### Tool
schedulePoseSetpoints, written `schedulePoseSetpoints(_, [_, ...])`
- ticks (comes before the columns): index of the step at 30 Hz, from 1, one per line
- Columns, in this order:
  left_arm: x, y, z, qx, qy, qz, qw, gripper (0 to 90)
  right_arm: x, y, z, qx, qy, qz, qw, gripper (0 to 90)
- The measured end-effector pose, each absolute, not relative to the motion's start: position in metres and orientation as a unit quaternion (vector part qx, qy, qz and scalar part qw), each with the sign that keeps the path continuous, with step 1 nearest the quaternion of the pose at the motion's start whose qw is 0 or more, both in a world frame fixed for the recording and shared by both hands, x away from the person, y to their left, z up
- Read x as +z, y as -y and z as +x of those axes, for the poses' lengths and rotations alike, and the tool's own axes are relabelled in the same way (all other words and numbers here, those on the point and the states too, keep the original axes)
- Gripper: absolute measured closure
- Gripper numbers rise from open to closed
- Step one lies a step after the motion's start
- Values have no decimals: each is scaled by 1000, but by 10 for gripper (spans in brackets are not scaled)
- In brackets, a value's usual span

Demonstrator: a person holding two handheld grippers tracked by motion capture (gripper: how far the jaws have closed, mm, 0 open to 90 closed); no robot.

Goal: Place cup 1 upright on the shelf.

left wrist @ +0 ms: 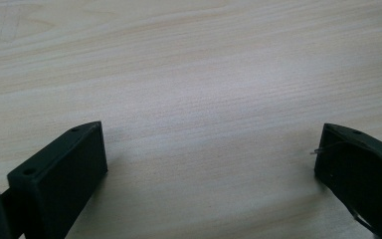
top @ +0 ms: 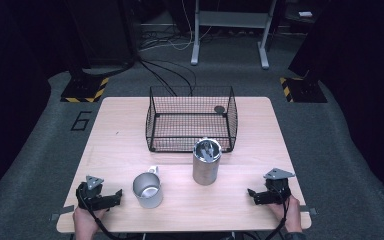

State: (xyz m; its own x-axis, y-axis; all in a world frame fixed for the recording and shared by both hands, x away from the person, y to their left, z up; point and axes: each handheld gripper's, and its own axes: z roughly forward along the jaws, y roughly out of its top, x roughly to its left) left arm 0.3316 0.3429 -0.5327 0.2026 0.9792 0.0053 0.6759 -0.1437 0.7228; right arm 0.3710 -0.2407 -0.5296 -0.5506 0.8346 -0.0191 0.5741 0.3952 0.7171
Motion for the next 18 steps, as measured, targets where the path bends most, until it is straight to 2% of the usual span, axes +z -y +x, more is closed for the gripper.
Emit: schedulePoseSetpoints(18, [-533,-343,332,252,-582,711,304,0,-530,241,374,338,-809,443,187,1])
